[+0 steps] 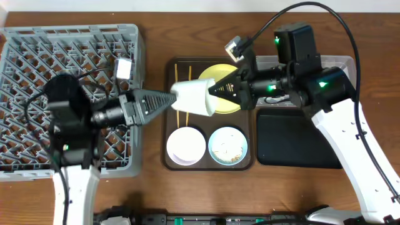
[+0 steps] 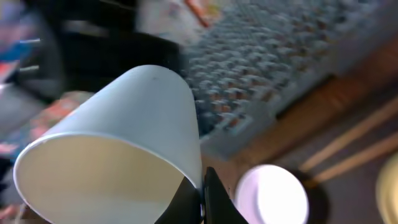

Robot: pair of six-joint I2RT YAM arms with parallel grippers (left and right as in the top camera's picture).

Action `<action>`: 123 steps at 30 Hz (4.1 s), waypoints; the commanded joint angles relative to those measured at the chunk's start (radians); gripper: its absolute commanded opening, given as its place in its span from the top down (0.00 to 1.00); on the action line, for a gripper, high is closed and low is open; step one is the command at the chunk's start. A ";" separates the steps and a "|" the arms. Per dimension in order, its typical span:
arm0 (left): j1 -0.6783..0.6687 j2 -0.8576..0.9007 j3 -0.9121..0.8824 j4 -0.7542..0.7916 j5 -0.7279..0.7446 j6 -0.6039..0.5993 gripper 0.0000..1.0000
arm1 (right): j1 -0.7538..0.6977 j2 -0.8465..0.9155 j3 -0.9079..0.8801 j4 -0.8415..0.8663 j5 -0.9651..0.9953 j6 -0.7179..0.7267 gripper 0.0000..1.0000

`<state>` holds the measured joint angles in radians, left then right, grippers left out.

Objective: Sort waste into correct bins and load items into the dishwasher
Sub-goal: 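Pass the white cup from right gripper to left gripper, then lower the cup into the dish rack with left gripper and release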

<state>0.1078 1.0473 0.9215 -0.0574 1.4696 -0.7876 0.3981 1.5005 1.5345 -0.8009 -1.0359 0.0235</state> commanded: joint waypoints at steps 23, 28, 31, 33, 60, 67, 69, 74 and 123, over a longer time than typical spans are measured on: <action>-0.077 -0.096 0.005 0.021 0.103 -0.090 0.27 | 0.154 -0.008 0.010 0.113 0.067 0.029 0.99; -0.076 -0.095 0.005 0.021 0.103 -0.089 0.27 | 0.134 -0.008 0.010 0.102 0.067 0.032 0.99; -0.076 -0.095 0.005 0.022 0.103 -0.085 0.32 | 0.130 -0.008 0.010 0.084 0.067 0.031 0.99; -0.076 -0.095 0.005 0.022 0.103 -0.085 0.36 | 0.130 -0.008 0.010 0.075 0.067 0.031 0.96; 0.077 -0.076 -0.002 0.100 -0.103 0.015 0.58 | -0.056 -0.085 0.010 -0.094 0.130 -0.002 0.59; 0.077 -0.076 -0.002 -0.017 -0.389 0.040 0.60 | -0.056 -0.085 0.010 -0.101 0.130 -0.002 0.58; 0.077 -0.076 -0.002 -0.117 -0.513 0.094 0.60 | -0.056 -0.085 0.010 -0.110 0.130 -0.002 0.58; 0.077 -0.076 0.001 -0.420 -0.828 0.274 0.60 | -0.056 -0.085 0.010 -0.123 0.130 -0.002 0.58; 0.077 0.095 0.072 -1.030 -1.428 0.440 0.11 | -0.056 -0.085 0.010 -0.187 0.131 -0.025 0.56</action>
<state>0.1818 1.1530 0.9314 -1.0740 0.0322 -0.3614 0.3435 1.4246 1.5391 -0.9844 -0.9001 0.0139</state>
